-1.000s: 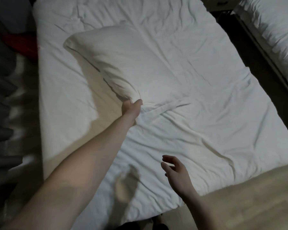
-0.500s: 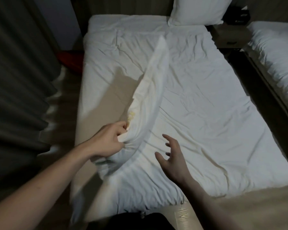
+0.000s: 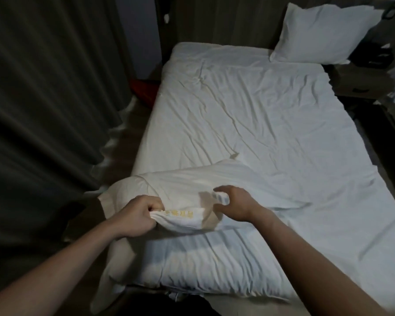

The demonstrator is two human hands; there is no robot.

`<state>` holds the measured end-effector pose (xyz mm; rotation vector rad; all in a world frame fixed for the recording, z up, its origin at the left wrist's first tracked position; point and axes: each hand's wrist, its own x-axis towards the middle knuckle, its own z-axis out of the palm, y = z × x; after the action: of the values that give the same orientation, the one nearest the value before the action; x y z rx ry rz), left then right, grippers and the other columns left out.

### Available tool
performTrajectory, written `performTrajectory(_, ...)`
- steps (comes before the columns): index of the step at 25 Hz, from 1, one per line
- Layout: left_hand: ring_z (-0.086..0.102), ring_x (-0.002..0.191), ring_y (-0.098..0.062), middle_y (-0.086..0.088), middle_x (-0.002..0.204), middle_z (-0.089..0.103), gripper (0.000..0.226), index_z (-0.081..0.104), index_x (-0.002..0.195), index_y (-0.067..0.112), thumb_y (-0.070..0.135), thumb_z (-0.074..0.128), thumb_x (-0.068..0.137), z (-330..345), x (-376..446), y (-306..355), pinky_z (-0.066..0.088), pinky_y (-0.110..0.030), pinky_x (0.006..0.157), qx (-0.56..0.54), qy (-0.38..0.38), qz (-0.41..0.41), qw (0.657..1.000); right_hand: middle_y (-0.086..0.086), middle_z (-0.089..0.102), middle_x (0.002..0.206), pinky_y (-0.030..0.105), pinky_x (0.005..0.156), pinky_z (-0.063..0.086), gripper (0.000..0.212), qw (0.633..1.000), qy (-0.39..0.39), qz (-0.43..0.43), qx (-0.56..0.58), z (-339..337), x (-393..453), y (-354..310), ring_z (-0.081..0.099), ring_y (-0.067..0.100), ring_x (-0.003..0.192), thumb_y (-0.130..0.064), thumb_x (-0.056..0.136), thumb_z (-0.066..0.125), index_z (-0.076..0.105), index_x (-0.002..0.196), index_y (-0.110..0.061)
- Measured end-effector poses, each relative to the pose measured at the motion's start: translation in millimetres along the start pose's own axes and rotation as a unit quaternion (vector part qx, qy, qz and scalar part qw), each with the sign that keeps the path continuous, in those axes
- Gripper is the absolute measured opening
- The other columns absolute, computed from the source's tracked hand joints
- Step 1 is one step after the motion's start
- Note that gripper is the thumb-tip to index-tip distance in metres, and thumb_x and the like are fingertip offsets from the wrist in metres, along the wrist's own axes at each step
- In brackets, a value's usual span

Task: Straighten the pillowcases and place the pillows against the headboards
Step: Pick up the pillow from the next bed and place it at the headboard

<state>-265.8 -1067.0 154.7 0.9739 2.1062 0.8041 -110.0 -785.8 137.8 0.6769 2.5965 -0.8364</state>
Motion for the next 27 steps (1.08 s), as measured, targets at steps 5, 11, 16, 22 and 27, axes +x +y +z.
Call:
performTrajectory(5,0.044,0.057,-0.01,0.002,0.056,0.043,0.022,0.039,0.055,0.006,0.003,0.061,0.05,7,-12,0,0.032,-0.029,0.053,-0.065,0.097,-0.054,0.992,-0.002,0.063,0.129,0.042,0.105,0.047,0.067,1.0,-0.006,-0.018,0.011,34,-24,15,0.061,0.024,0.119,-0.038,0.072,0.06,0.056,0.139,-0.03)
performTrajectory(11,0.033,0.058,-0.012,0.001,0.06,0.033,0.035,0.029,0.056,0.016,-0.001,0.059,0.052,-14,-15,24,0.024,-0.034,0.054,-0.108,0.148,0.044,0.982,-0.003,0.054,0.069,0.04,0.065,0.042,0.035,0.984,0.17,-0.028,0.048,14,-28,22,0.059,0.026,0.073,-0.041,0.098,0.052,0.047,0.07,-0.021)
performTrajectory(16,0.044,0.066,-0.016,-0.024,0.066,0.045,0.025,0.042,0.061,0.01,-0.003,0.062,0.058,-89,-39,33,0.032,-0.031,0.057,-0.162,0.259,0.085,0.948,-0.005,0.051,0.063,0.033,0.062,0.039,0.039,0.941,0.288,-0.091,0.156,-13,-32,-55,0.051,0.015,0.064,-0.034,0.102,0.054,0.046,0.066,-0.024)
performTrajectory(22,0.059,0.069,-0.007,0.004,0.074,0.067,0.028,0.057,0.08,0.02,0.006,0.08,0.074,-169,-65,-59,0.047,-0.031,0.066,-0.157,0.258,0.014,0.953,-0.008,0.049,0.059,0.033,0.06,0.041,0.039,0.932,0.308,-0.089,0.169,32,-11,-152,0.053,0.014,0.062,-0.033,0.1,0.057,0.044,0.064,-0.03)
performTrajectory(27,0.067,0.07,-0.003,0.009,0.075,0.072,0.034,0.065,0.096,0.024,0.001,0.083,0.078,-194,-67,-162,0.053,-0.029,0.069,-0.037,0.179,-0.039,0.982,-0.006,0.054,0.063,0.04,0.063,0.045,0.038,0.963,0.247,-0.01,0.109,119,17,-200,0.056,0.018,0.066,-0.041,0.099,0.054,0.05,0.068,-0.02)
